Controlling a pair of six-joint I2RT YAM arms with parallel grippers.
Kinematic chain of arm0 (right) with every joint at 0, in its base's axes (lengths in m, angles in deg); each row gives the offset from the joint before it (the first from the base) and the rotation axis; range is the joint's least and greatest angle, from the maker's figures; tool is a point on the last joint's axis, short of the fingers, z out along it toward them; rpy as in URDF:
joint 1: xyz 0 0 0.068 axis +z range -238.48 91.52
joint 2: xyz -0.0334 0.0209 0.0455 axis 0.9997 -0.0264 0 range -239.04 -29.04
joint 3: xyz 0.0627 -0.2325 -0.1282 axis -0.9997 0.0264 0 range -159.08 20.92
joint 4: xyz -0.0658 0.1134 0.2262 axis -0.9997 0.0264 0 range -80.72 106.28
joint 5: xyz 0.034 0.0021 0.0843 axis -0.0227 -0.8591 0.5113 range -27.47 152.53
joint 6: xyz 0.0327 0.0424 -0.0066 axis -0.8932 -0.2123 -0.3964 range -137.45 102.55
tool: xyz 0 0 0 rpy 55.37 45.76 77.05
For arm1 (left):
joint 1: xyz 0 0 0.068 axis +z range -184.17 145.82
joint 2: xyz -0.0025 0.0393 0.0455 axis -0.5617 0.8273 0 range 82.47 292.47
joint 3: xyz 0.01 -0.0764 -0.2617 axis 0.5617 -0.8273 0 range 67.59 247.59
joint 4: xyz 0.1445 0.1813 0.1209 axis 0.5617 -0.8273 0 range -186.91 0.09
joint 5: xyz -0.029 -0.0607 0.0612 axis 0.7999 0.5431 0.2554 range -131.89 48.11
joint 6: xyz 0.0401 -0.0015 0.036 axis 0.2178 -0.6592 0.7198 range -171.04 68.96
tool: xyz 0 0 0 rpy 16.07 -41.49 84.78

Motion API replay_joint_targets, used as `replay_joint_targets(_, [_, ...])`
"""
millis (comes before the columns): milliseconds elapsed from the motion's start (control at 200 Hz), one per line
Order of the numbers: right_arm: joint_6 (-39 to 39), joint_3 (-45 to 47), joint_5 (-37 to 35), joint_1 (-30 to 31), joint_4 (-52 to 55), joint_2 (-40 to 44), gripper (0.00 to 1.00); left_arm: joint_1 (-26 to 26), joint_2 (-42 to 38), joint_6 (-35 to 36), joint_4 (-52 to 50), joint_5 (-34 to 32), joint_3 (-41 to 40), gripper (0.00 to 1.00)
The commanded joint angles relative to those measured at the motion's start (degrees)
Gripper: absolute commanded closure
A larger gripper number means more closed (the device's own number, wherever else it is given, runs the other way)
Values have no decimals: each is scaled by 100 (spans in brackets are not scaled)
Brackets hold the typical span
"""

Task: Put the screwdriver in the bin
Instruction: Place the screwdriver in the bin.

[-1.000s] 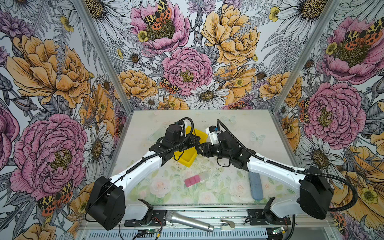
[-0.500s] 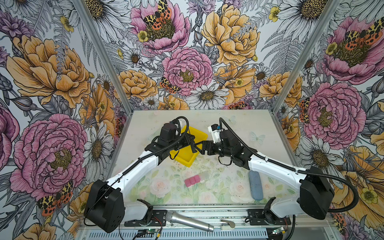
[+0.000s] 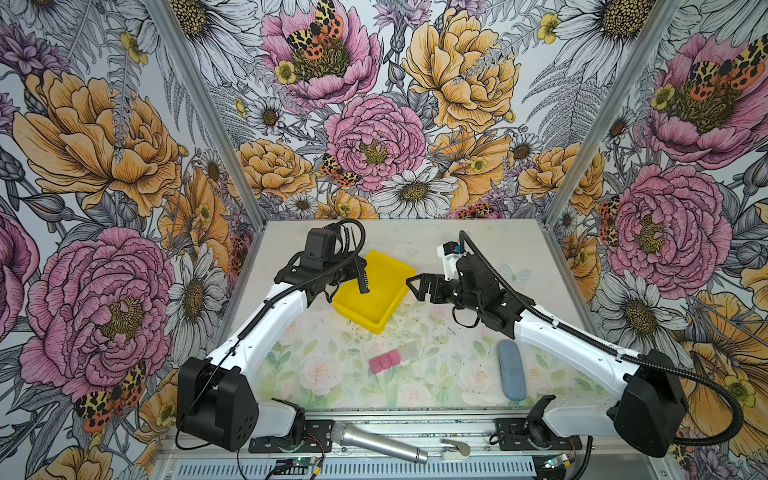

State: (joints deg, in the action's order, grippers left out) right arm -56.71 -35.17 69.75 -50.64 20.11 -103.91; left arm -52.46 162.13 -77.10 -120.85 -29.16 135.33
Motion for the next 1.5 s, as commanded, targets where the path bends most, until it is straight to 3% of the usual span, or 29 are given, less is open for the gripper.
replay_joint_targets(0, [147, 53, -444, -86, 289, 339, 1, 9, 354, 758, -664, -561, 329, 100])
replay_joint_targets(265, [268, 205, -934, -323, 672, 798, 1, -448, 1431, 1575, -845, -1230, 873, 100])
replay_joint_targets(555, [241, 416, -1222, -433, 846, 1161, 1, -820, 2705, 1579, -846, -1245, 1458, 100])
replay_joint_targets(871, [227, 668, -2461, -593, 1275, 2006, 1, -952, 3276, 1574, -788, -1387, 1450, 100])
replay_joint_targets(1126, [209, 817, -2420, -934, 1370, 2242, 1, -1036, 3561, 1491, -686, -1405, 1522, 100])
replay_joint_targets(1286, [259, 778, -2391, -979, 1430, 2232, 1, -1046, 3636, 1440, -659, -1374, 1590, 83])
replay_joint_targets(1321, [269, 772, -2422, -993, 1447, 2247, 1, -1054, 3611, 1431, -659, -1376, 1606, 71])
replay_joint_targets(1416, [314, 780, -2529, -1031, 1490, 2314, 1, -1067, 3489, 1433, -660, -1371, 1580, 54])
replay_joint_targets(1496, [362, 777, -2598, -1080, 1532, 2349, 1, -1075, 3320, 1424, -668, -1340, 1525, 31])
